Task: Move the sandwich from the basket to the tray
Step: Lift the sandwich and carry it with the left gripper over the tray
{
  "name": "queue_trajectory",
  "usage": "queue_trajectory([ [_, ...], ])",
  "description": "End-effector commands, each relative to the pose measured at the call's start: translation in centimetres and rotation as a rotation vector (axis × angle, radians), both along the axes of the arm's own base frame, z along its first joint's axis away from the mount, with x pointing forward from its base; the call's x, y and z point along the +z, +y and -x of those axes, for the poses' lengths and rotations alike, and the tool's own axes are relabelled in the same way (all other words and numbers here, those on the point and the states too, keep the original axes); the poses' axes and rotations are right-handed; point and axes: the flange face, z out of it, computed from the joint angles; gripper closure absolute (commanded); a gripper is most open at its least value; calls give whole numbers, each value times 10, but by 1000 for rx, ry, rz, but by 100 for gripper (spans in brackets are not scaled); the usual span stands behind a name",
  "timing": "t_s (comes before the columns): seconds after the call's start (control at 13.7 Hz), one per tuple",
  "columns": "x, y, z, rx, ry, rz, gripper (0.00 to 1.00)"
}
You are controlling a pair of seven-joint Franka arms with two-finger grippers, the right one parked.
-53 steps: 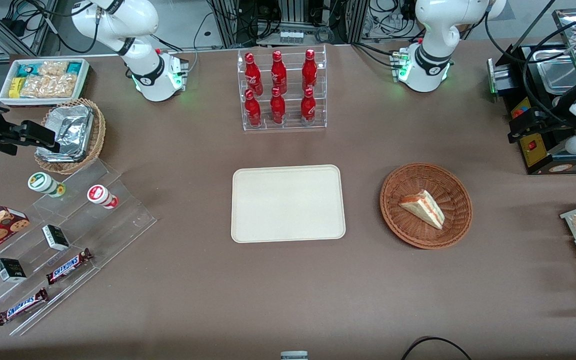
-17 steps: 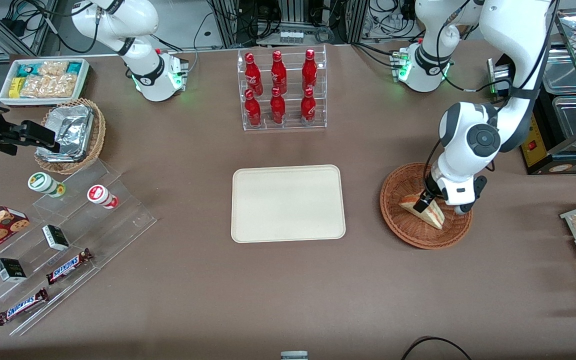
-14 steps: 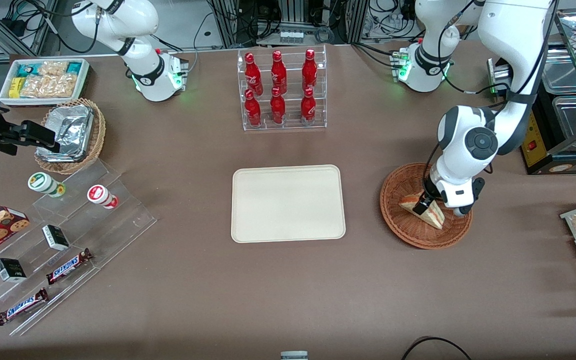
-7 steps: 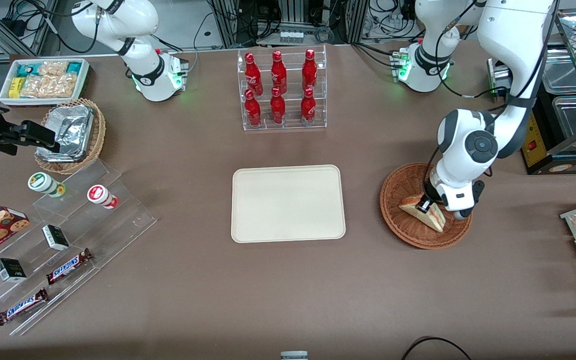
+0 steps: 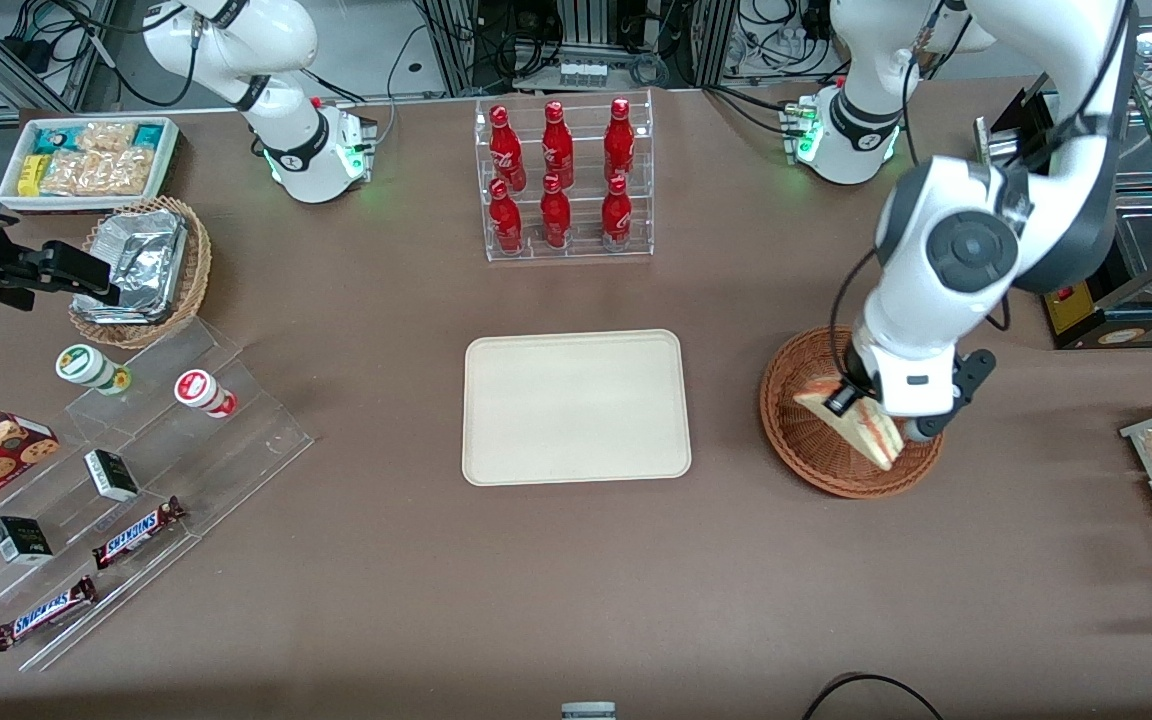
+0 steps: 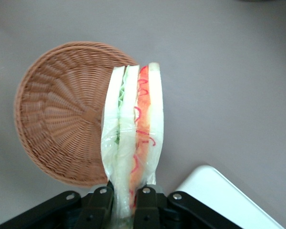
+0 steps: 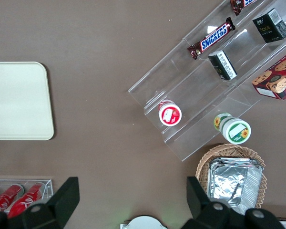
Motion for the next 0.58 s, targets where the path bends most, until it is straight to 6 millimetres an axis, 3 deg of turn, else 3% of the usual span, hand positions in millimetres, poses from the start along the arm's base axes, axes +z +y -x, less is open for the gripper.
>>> queue_trajectory([
  [0.0,6,-63,8,-139,-2,-4,100],
  [0.22,-7,-131,37,-355,17,-20,100],
  [0.51,-54,-203,59,-511,65,-21,100],
])
